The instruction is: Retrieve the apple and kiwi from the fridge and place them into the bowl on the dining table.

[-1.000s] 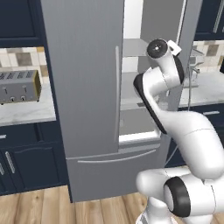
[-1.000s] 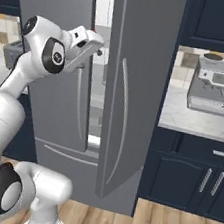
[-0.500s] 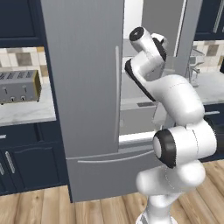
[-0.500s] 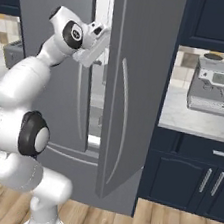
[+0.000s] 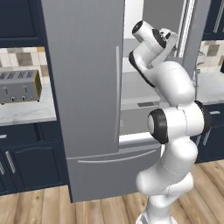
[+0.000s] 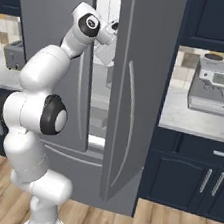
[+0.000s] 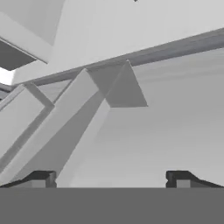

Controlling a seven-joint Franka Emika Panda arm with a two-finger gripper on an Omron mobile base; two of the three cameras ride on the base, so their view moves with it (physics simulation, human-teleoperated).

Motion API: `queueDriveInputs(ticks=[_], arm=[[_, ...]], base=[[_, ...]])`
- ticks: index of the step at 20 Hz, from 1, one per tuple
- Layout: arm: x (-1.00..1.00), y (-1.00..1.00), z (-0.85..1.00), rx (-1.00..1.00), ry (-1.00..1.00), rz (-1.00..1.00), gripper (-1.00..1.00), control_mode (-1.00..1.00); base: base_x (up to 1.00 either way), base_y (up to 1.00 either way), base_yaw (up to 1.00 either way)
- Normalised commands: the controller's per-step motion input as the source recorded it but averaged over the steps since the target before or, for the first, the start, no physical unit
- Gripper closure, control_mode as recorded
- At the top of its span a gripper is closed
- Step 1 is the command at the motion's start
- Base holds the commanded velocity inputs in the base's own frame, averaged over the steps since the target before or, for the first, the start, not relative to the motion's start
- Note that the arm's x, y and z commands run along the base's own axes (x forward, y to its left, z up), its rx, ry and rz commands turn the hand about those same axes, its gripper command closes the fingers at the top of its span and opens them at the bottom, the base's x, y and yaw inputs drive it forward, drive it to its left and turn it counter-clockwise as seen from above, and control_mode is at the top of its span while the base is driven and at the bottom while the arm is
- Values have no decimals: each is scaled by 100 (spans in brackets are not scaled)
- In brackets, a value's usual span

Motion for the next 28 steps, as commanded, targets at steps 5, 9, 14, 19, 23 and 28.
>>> queueDriveInputs(ticks=[5,9,14,19,23,28], arm=[[-100,-100,0,3,-13,-20,-100,-100],[-100,-61,0,14,-19,-7,-100,-100],[-100,-14,0,16,-22,0,-100,-100],[-63,56,23,23,-28,-3,-100,-100],[-39,97,26,28,-25,-7,-100,-100],[-45,100,-5,29,-13,-5,-100,-100]], base=[[0,0,0],[0,0,0],[0,0,0],[0,0,0],[0,0,0],[0,0,0]])
